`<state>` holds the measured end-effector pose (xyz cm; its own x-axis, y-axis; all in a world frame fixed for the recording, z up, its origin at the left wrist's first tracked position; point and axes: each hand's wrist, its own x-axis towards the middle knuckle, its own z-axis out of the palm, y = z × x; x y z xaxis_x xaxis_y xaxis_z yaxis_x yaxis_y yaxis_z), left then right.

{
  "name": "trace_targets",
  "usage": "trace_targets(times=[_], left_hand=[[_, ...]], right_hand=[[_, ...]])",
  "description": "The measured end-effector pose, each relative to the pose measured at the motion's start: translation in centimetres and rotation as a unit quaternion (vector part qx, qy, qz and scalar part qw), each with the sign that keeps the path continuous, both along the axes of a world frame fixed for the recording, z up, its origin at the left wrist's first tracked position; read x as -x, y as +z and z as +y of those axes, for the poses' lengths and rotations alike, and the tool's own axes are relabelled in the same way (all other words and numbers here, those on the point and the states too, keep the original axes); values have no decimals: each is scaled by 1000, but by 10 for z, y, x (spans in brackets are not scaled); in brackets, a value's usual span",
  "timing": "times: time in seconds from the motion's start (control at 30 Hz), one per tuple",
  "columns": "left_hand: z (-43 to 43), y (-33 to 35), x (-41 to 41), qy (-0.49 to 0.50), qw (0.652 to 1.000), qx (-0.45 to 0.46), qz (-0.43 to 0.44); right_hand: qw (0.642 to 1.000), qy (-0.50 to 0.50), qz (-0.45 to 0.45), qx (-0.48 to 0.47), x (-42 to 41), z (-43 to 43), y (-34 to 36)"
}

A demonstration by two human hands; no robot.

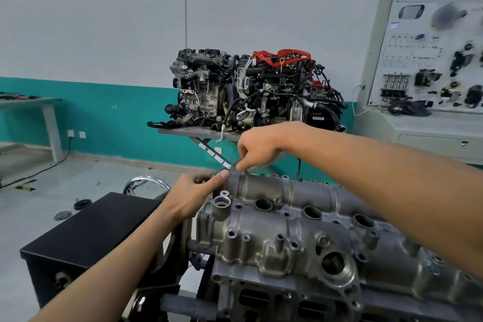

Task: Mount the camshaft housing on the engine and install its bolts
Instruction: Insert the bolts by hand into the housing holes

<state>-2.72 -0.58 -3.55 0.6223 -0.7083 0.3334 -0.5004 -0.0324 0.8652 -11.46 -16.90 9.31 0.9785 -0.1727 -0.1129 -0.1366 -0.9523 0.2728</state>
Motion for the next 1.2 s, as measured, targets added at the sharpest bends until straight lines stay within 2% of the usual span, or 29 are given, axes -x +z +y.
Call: trace_targets(times=[0.07,0.13,0.2,0.3,0.4,0.47,0.57,0.67,0.73,0.8,0.87,0.97,1.03,1.1,1.2], left_hand=[[2,13,4,47,999,16,-13],[1,28,7,79,996,40,31],[-2,40,11,63,989,76,113],[-5,51,16,38,966,119,225],[-9,59,21,17,941,150,303],[-9,64,26,-16,919,161,359],[-8,69,34,-66,896,162,409],[-11,71,42,-90,889,152,423],[-14,73,47,-108,886,153,425],[-16,75,51,-131,882,163,423],[-18,75,53,-149,881,175,414],[-21,74,56,-156,895,159,387],[-24,76,57,-161,906,142,366],[-26,80,60,-158,921,120,336],[-28,89,64,-142,937,100,304]], right_hand=[[999,14,18,23,-1,-1,-6],[999,-4,-16,39,-4,-1,-14],[998,-35,-50,8,-6,0,-17],[998,-44,-24,-34,-4,-1,-9],[1000,-18,-3,1,0,-3,-13],[998,-38,-42,14,0,0,-17],[997,-50,-56,-19,3,2,-11],[999,-21,-35,-2,8,2,-9],[998,-25,-66,0,8,4,-14],[988,-45,-136,-64,10,5,-11],[963,-46,-218,-153,17,4,3],[920,0,-309,-240,35,5,24],[920,40,-273,-279,46,15,31],[937,78,-202,-274,54,26,32],[939,123,-212,-243,60,29,35]])
